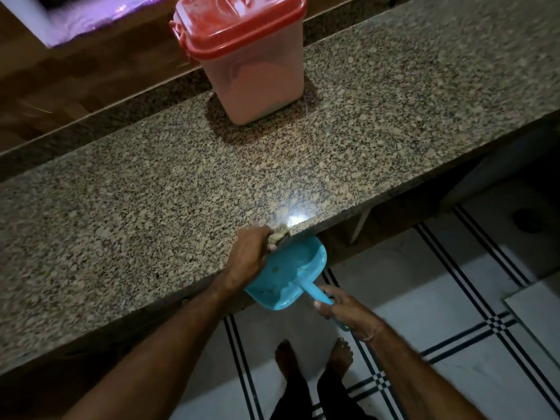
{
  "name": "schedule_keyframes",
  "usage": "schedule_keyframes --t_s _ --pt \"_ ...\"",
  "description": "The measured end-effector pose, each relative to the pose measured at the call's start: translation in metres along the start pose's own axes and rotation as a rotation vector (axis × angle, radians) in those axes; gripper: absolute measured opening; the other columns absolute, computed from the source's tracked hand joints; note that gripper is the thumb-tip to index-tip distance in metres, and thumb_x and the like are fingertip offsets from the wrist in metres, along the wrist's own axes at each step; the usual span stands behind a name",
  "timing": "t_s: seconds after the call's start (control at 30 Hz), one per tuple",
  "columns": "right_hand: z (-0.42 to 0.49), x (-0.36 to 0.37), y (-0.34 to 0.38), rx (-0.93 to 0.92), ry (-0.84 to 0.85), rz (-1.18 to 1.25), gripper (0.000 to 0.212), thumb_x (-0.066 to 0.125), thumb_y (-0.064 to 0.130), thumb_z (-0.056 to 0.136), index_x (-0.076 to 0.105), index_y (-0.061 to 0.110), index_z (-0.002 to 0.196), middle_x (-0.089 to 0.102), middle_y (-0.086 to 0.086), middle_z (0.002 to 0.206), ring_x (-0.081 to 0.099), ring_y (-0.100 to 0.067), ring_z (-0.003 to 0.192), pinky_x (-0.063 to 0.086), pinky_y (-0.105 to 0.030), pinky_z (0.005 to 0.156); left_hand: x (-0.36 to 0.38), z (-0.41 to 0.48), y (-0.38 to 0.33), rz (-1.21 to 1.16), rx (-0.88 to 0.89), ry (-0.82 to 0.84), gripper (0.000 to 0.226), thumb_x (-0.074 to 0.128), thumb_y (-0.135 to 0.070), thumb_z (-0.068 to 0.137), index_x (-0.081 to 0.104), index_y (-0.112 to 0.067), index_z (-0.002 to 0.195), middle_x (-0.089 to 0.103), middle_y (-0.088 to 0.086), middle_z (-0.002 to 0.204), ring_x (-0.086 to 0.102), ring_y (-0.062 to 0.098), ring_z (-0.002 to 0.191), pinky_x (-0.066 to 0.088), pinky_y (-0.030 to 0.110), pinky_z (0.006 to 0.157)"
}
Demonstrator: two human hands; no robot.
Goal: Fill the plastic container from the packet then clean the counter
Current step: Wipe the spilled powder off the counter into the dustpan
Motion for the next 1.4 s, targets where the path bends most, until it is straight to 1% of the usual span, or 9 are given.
schedule_keyframes --t_s 0.17,0.27,0.53,0.67,0.77,0.97,1.1,1.23,1.4 --pt "-0.001 0.001 0.003 -0.032 -0.015 0.040 0.035 0.070 0.021 0.091 0.064 0.016 0.124 0.061 0.002 0.097 0.056 -0.007 0.082 0.048 -0.022 0.074 -0.013 -0.004 0.018 -0.069 -0.078 -0.114 0.017 0.056 -0.023 0.103 0.066 -0.012 0.112 0.061 0.005 0.107 0.054 0.018 0.096 0.047 0.033 0.082" --pt "0.000 0.000 -0.001 -0.032 -0.022 0.036 0.031 0.068 0.013 0.096 0.063 0.014 0.127 0.061 0.003 0.096 0.056 -0.007 0.082 0.048 -0.021 0.072 -0.030 0.000 0.042 -0.098 -0.187 -0.212 0.020 0.054 -0.032 0.103 0.067 -0.018 0.109 0.067 0.002 0.099 0.063 0.019 0.087 0.058 0.037 0.072" --pt "-0.003 0.001 -0.015 -0.004 -0.015 -0.004 0.031 0.066 0.018 0.098 0.064 0.021 0.128 0.063 0.004 0.101 0.058 -0.008 0.087 0.050 -0.021 0.075 -0.002 0.018 0.006 -0.063 -0.245 -0.179 0.026 0.056 -0.041 0.103 0.069 -0.023 0.116 0.070 -0.002 0.097 0.063 0.015 0.083 0.047 0.025 0.064" --pt "-0.005 0.003 -0.020 -0.003 -0.018 -0.012 0.027 0.065 0.013 0.098 0.065 0.020 0.124 0.061 0.003 0.097 0.056 -0.008 0.085 0.049 -0.020 0.074 0.006 0.040 0.004 -0.183 -0.197 -0.042 0.035 0.048 -0.050 0.099 0.068 -0.024 0.113 0.072 0.002 0.095 0.067 0.021 0.079 0.058 0.036 0.069" --pt "-0.009 0.000 -0.021 0.011 -0.029 -0.041 0.028 0.064 0.011 0.099 0.063 0.016 0.126 0.059 0.003 0.097 0.055 -0.007 0.082 0.049 -0.011 0.067 -0.001 0.053 0.011 -0.271 -0.155 0.042 0.023 0.056 -0.031 0.103 0.068 -0.017 0.114 0.074 0.009 0.100 0.070 0.019 0.074 0.057 0.030 0.057" --pt "-0.016 -0.006 -0.020 0.000 -0.031 -0.083 0.025 0.060 0.010 0.101 0.061 0.016 0.125 0.057 0.003 0.095 0.053 -0.005 0.081 0.046 -0.004 0.058 0.008 0.040 0.000 0.104 0.182 0.103 0.034 0.060 -0.032 0.102 0.068 -0.013 0.130 0.060 0.002 0.126 0.061 0.017 0.095 0.054 0.029 0.077" --pt "-0.016 -0.005 -0.018 -0.027 -0.033 -0.078 0.017 0.063 0.013 0.099 0.064 0.024 0.112 0.058 0.007 0.092 0.054 -0.003 0.079 0.047 -0.009 0.060 0.003 0.038 -0.005 0.259 0.240 0.071 0.021 0.063 -0.027 0.100 0.071 -0.012 0.113 0.065 0.003 0.103 0.055 0.015 0.082 0.058 0.036 0.075" --pt "-0.015 -0.006 -0.024 -0.032 -0.053 -0.039 0.023 0.066 0.018 0.097 0.065 0.024 0.120 0.060 0.008 0.096 0.057 -0.004 0.083 0.048 -0.009 0.062 0.004 0.034 0.000 0.322 0.163 0.005 0.027 0.069 -0.031 0.094 0.073 -0.009 0.111 0.066 0.005 0.105 0.050 0.015 0.091 0.040 0.025 0.075" --pt "-0.014 -0.005 -0.034 0.001 -0.062 -0.007 0.031 0.070 0.027 0.093 0.065 0.024 0.123 0.062 0.009 0.097 0.058 -0.005 0.084 0.049 -0.015 0.069 -0.005 0.049 0.009 0.092 -0.138 0.201 0.022 0.074 -0.024 0.093 0.073 -0.005 0.104 0.071 0.004 0.094 0.057 0.006 0.069 0.047 0.018 0.059"
Point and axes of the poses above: each hand's wrist, its own z-axis towards the middle knuckle, its own x-axis out of the palm, y = z × x, the point moved 5 cm from there along z, towards the middle knuckle
